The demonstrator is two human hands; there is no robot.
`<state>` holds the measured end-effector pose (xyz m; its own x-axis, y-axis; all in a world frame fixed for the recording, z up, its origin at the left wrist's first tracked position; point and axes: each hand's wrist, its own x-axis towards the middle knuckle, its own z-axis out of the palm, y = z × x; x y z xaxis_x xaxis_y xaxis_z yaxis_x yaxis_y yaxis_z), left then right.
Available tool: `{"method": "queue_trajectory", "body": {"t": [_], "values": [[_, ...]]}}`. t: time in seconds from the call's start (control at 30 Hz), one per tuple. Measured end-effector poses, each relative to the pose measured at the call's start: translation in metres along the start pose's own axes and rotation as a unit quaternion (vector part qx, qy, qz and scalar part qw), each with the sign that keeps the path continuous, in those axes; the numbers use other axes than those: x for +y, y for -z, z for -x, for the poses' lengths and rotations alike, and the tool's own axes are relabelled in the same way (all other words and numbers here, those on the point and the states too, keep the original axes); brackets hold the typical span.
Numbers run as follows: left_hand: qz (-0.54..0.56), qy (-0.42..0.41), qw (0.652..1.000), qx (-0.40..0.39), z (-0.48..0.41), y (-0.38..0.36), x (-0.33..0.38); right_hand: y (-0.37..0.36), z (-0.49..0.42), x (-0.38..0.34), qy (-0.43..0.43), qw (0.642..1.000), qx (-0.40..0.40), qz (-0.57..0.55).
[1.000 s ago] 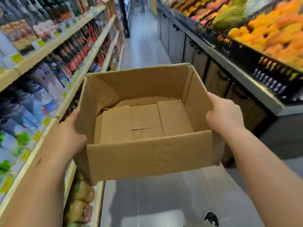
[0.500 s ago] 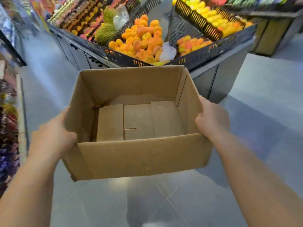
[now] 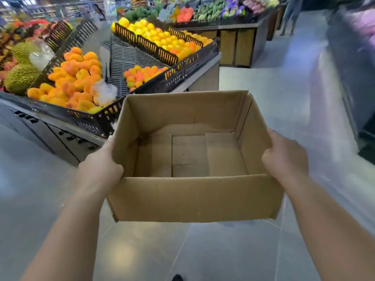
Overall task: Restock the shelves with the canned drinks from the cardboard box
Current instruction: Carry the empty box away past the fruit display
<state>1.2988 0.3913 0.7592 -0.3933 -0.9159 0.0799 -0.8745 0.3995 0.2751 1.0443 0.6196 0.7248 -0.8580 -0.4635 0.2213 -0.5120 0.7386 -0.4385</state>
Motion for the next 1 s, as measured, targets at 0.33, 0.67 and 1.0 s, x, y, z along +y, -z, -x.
{"method": "queue_trajectory", "body": {"t": [0.33, 0.67, 1.0], "values": [[0.052, -0.107, 0.993, -0.024, -0.125, -0.079, 0.144, -0.026, -0.118, 0.076, -0.125, 0.990, 0.054, 0.032], [0.055, -0.165, 0.984, -0.044, -0.300, -0.117, 0.274, -0.047, -0.281, 0.088, -0.184, 0.974, 0.120, 0.051], [0.061, -0.154, 0.985, -0.057, -0.391, -0.199, 0.431, -0.069, -0.458, 0.186, -0.174, 0.978, 0.108, 0.045]]}}
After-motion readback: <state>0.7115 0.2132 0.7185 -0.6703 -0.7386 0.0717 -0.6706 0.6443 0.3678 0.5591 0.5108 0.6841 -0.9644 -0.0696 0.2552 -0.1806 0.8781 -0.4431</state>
